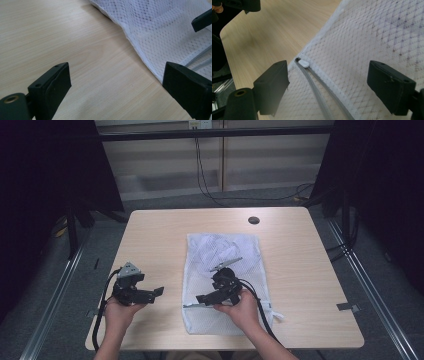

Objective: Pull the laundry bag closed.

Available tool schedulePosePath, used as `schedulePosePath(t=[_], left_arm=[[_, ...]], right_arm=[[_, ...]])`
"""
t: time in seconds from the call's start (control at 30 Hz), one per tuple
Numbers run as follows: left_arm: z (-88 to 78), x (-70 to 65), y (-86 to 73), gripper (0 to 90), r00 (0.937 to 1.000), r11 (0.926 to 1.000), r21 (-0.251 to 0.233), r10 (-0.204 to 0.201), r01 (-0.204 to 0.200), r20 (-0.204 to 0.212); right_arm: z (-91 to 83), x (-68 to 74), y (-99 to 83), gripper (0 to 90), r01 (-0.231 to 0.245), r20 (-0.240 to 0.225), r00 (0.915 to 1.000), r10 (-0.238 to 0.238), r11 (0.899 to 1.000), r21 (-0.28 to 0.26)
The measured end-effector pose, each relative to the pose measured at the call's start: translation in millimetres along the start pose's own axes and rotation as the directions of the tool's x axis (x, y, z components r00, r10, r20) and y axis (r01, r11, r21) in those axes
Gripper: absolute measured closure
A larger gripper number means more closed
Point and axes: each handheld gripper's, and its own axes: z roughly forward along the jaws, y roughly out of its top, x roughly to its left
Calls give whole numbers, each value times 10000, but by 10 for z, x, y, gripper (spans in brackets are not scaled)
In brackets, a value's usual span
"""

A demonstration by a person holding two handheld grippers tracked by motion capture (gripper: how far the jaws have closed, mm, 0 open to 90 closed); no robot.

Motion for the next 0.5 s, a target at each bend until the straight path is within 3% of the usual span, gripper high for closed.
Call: schedulePosePath(t=[0.27,0.4,0.5], left_arm=[[-7,7,0,81,10000,10000,7,-19,19,19],[-10,11,-1,81,10000,10000,31,46,-46,-88],[-6,10,-5,82,10000,10000,-9,-51,51,-39]], right_arm=[[59,37,17,239,-123,-229,9997,125,9999,104],[88,41,26,293,-204,-434,9988,210,9997,143],[111,56,32,383,-336,-729,9968,341,9994,83]])
